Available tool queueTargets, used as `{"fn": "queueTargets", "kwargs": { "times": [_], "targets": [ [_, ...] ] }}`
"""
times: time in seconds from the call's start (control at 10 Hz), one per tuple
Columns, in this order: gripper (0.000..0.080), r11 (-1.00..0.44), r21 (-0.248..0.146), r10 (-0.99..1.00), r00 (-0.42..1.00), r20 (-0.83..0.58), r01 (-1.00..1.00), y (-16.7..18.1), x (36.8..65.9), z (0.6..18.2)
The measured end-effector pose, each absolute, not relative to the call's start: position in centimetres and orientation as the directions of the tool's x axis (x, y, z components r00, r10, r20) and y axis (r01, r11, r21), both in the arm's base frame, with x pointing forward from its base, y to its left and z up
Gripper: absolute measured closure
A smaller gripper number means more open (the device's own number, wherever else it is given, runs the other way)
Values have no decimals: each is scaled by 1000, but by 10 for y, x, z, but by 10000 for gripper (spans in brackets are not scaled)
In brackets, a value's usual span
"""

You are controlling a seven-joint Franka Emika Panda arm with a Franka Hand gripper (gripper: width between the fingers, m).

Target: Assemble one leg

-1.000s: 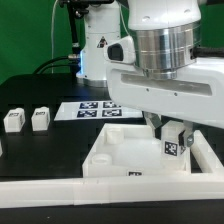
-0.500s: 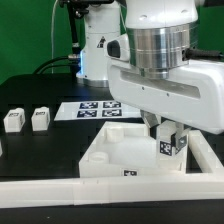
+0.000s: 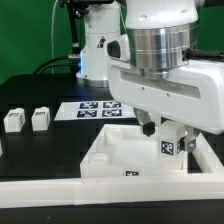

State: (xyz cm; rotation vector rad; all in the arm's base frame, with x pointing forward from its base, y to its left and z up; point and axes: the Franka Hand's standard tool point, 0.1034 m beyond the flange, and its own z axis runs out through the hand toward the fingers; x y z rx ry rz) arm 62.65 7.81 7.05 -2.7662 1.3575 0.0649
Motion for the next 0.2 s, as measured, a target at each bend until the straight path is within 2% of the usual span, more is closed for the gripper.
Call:
{"fn": "queueTargets", "kwargs": {
  "times": [0.2],
  "targets": [
    [152,-611,-35,-789,611,-64,-791,78,627,71]
  ]
}}
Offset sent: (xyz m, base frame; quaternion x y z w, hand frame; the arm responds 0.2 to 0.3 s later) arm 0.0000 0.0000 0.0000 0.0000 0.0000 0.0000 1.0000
